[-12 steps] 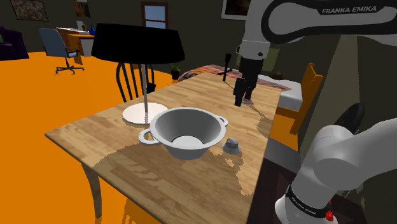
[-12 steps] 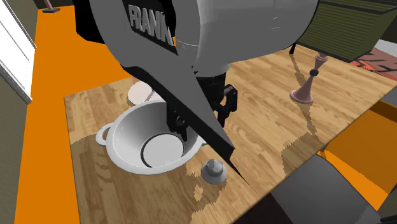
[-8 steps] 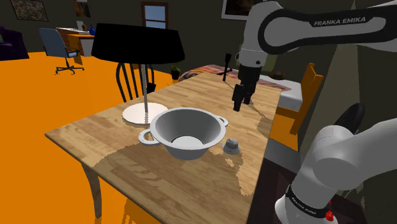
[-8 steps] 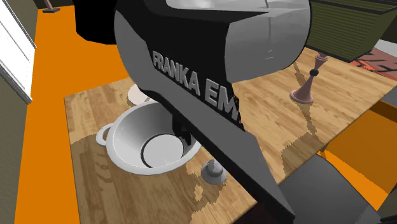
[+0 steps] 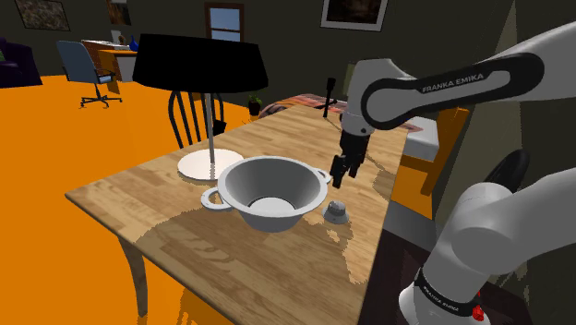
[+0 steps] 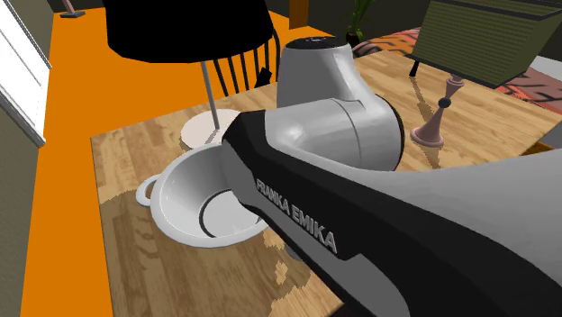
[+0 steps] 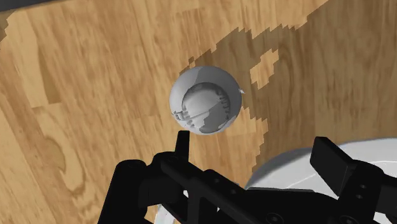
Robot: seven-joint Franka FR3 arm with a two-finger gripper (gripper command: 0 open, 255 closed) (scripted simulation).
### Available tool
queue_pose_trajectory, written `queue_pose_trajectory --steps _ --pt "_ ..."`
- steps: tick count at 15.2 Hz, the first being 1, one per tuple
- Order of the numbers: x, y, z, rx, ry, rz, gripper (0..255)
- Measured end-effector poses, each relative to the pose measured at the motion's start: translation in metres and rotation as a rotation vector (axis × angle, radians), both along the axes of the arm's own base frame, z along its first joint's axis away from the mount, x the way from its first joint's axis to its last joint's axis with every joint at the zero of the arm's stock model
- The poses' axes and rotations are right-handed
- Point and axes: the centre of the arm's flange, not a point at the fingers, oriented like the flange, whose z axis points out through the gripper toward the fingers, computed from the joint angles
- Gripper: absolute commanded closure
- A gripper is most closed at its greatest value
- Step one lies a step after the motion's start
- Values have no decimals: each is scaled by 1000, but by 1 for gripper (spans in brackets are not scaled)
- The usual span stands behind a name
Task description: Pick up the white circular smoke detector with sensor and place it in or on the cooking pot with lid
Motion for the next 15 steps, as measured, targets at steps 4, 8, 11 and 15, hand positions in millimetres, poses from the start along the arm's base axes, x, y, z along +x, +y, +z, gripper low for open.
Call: queue_pose_trajectory --steps 4,8,11,15 --pt "-1 -17 -51 0 -8 -41 0" --pt "1 -24 -85 0 -14 -59 0" --pt "1 -24 -101 0 -15 -60 0" --pt "1 -25 -114 0 -15 -61 0"
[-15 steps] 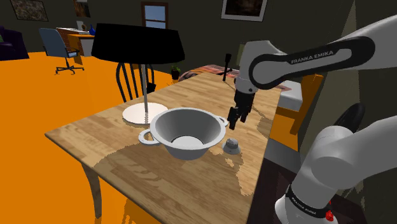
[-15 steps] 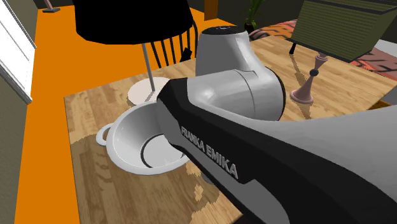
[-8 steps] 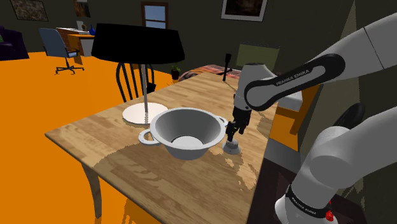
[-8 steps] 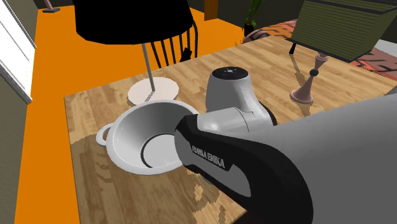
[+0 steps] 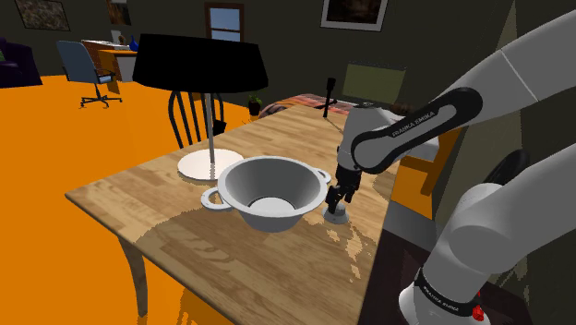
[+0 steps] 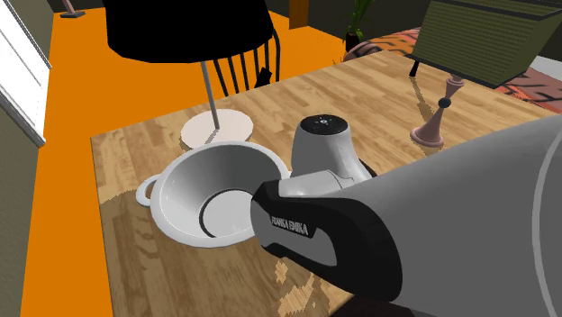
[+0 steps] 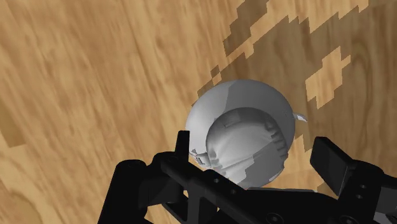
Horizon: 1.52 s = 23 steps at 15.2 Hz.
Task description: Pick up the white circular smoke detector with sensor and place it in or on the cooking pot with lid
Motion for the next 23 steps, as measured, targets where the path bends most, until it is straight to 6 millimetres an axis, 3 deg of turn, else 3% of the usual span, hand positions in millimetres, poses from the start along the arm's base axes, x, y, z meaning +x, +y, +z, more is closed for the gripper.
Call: queue_pose_trajectory --steps 5,6,16,23 --pt "0 0 -1 0 0 0 0" --pt "0 0 -1 0 0 0 255" --pt "0 0 -1 0 0 0 255" --pt "1 1 29 0 -1 0 255"
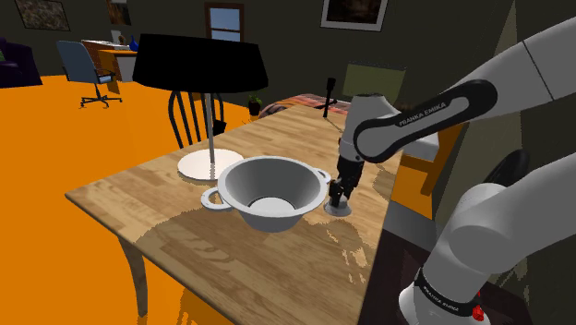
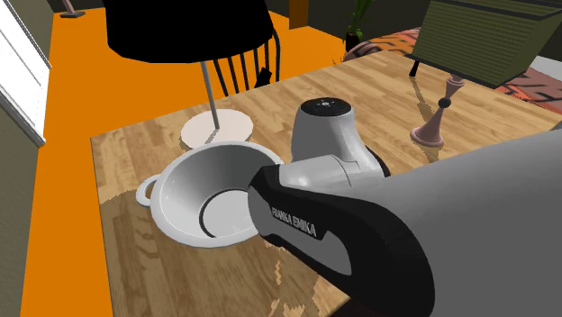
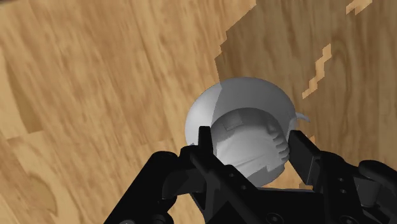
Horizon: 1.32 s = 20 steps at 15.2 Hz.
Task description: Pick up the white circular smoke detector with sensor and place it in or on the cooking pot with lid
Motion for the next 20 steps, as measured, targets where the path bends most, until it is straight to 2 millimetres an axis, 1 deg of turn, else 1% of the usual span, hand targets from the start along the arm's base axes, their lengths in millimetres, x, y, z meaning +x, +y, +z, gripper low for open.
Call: queue_pose_trajectory --steps 20 --pt "-1 -2 107 0 0 0 255"
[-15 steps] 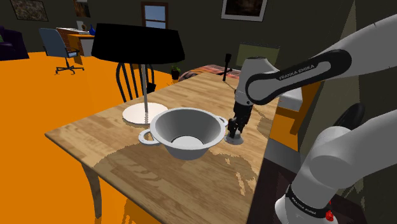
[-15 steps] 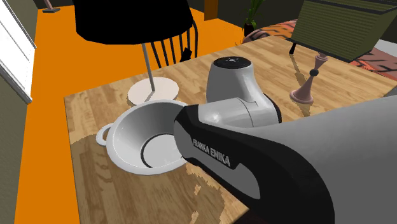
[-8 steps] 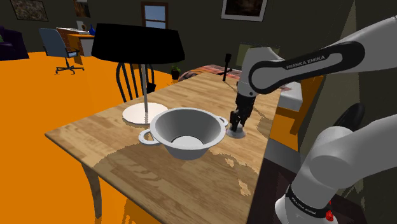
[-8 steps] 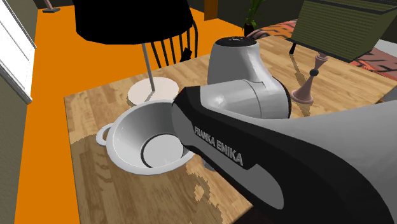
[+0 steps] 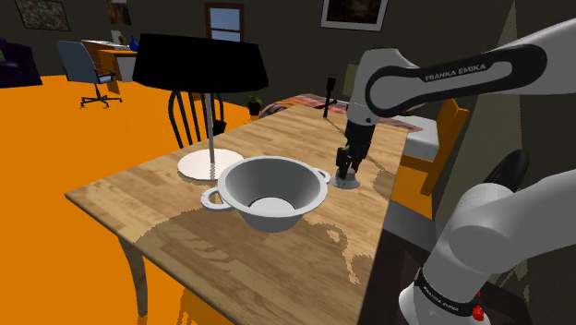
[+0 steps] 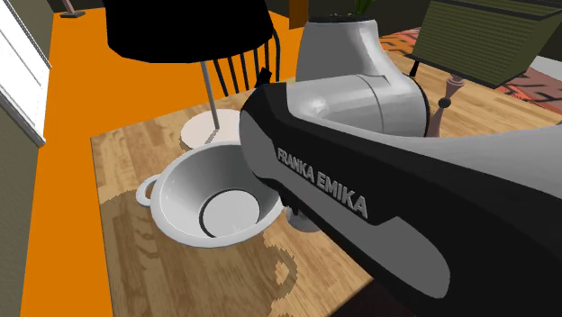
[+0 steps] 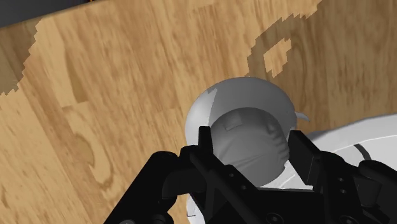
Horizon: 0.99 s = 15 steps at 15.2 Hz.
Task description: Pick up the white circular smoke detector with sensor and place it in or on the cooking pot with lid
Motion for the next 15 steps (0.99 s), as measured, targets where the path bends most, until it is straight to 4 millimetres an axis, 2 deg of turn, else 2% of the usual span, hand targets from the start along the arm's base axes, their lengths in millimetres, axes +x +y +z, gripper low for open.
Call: queue_pose_trajectory --steps 12,15 --pt "0 2 63 0 0 0 255" --pt "21 18 69 0 1 0 255"
